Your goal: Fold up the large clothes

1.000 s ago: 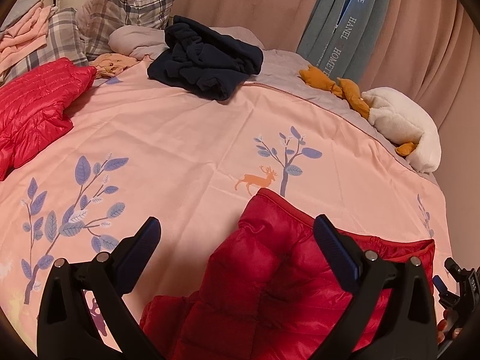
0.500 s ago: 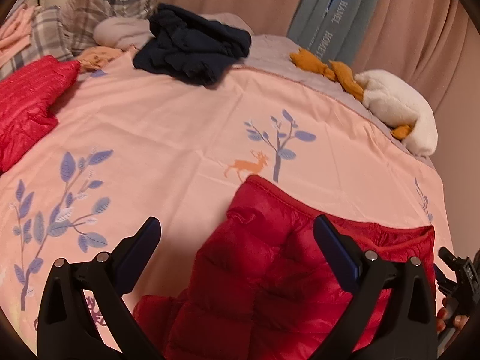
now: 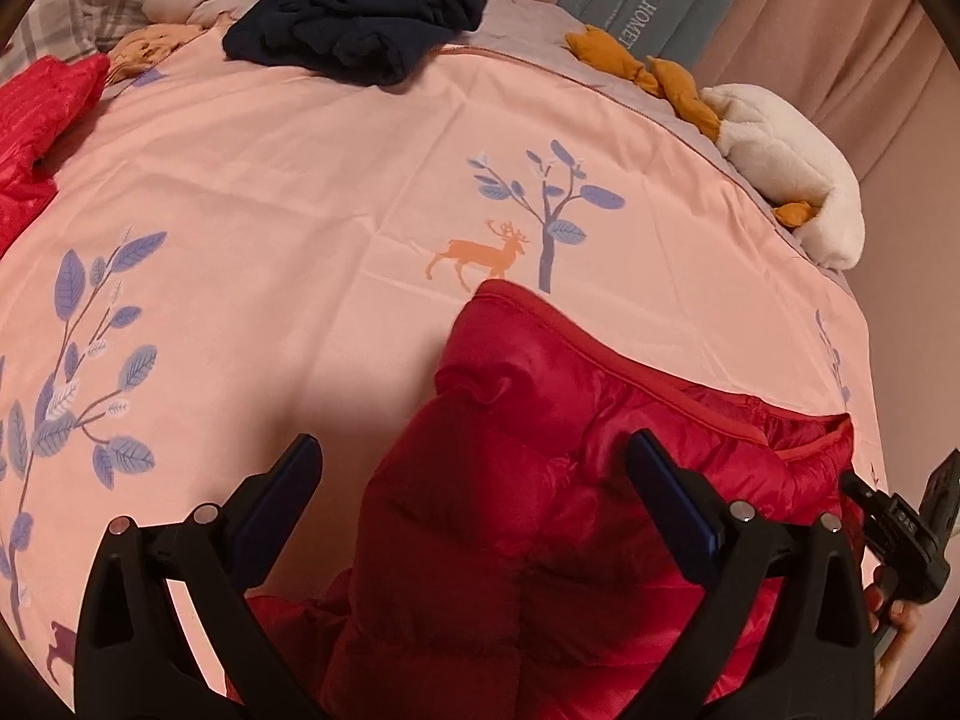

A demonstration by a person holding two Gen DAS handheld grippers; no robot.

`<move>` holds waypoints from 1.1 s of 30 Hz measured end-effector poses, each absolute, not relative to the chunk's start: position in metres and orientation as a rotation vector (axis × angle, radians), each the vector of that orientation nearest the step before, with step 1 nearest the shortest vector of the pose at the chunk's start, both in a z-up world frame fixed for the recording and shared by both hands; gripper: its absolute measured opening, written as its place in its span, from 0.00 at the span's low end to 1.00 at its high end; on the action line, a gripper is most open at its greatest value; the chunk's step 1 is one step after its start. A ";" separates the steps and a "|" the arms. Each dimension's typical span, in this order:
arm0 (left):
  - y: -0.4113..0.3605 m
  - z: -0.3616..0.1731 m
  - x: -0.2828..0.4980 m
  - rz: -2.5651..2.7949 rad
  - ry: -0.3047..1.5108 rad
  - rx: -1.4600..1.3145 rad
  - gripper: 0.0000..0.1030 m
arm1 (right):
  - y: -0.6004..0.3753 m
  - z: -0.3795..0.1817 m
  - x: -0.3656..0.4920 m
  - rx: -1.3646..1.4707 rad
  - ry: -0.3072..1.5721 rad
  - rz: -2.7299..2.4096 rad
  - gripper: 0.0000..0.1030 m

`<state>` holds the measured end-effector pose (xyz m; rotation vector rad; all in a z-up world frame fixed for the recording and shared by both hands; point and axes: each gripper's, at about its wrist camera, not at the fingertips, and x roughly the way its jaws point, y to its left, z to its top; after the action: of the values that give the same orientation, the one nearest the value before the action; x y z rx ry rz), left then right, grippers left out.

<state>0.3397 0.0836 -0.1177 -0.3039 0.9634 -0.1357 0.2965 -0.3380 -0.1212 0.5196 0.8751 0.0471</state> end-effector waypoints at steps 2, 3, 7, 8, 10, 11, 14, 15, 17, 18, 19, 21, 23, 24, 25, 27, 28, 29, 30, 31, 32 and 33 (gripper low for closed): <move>0.079 -0.116 0.340 -0.130 0.958 -0.259 0.78 | -0.337 -0.121 0.296 0.501 0.874 0.045 0.21; 0.077 -0.117 0.342 -0.131 0.966 -0.248 0.66 | -0.336 -0.120 0.296 0.487 0.871 0.046 0.18; 0.072 -0.124 0.349 -0.117 1.000 -0.220 0.48 | -0.335 -0.117 0.297 0.449 0.861 0.027 0.13; 0.073 -0.126 0.350 -0.115 1.003 -0.224 0.47 | -0.335 -0.119 0.298 0.442 0.867 0.015 0.13; 0.075 -0.131 0.352 -0.097 1.012 -0.233 0.47 | -0.335 -0.129 0.303 0.435 0.906 -0.009 0.12; 0.075 -0.135 0.353 -0.087 1.018 -0.233 0.47 | -0.335 -0.133 0.305 0.433 0.919 -0.015 0.12; 0.073 -0.143 0.357 -0.059 1.034 -0.216 0.47 | -0.333 -0.146 0.311 0.426 0.957 -0.033 0.13; 0.073 -0.143 0.357 -0.050 1.035 -0.211 0.48 | -0.333 -0.147 0.312 0.430 0.961 -0.039 0.14; 0.074 -0.141 0.356 -0.044 1.028 -0.213 0.49 | -0.335 -0.148 0.310 0.442 0.958 -0.042 0.15; 0.075 -0.139 0.355 -0.042 1.022 -0.213 0.53 | -0.335 -0.146 0.309 0.443 0.952 -0.043 0.18; 0.076 -0.136 0.352 -0.032 1.010 -0.211 0.58 | -0.335 -0.144 0.307 0.443 0.945 -0.046 0.20; 0.080 -0.130 0.348 -0.036 0.991 -0.221 0.60 | -0.337 -0.136 0.300 0.444 0.912 -0.055 0.26; 0.081 -0.123 0.342 -0.038 0.975 -0.219 0.65 | -0.339 -0.125 0.290 0.439 0.859 -0.056 0.30; 0.081 -0.117 0.337 -0.038 0.955 -0.204 0.70 | -0.339 -0.120 0.287 0.431 0.841 -0.056 0.35; 0.080 -0.113 0.334 -0.038 0.941 -0.189 0.73 | -0.339 -0.113 0.282 0.416 0.819 -0.053 0.36; 0.076 -0.102 0.325 -0.052 0.909 -0.148 0.73 | -0.337 -0.105 0.277 0.396 0.801 -0.046 0.44; 0.073 -0.099 0.322 -0.058 0.898 -0.133 0.73 | -0.334 -0.100 0.274 0.382 0.791 -0.039 0.46; 0.070 -0.095 0.318 -0.067 0.887 -0.114 0.73 | -0.331 -0.095 0.273 0.370 0.781 -0.028 0.49; 0.065 -0.090 0.314 -0.083 0.871 -0.091 0.73 | -0.327 -0.092 0.271 0.358 0.772 -0.018 0.51; 0.061 -0.088 0.311 -0.093 0.862 -0.077 0.73 | -0.321 -0.088 0.270 0.337 0.762 -0.003 0.53; 0.057 -0.086 0.308 -0.100 0.853 -0.061 0.73 | -0.316 -0.086 0.270 0.324 0.757 0.009 0.54; 0.052 -0.084 0.306 -0.107 0.845 -0.045 0.73 | -0.310 -0.085 0.271 0.311 0.755 0.023 0.54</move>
<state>0.3063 0.0524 -0.0843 -0.0445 0.8446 -0.1073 0.2706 -0.3102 -0.0851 0.3111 0.7546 0.0226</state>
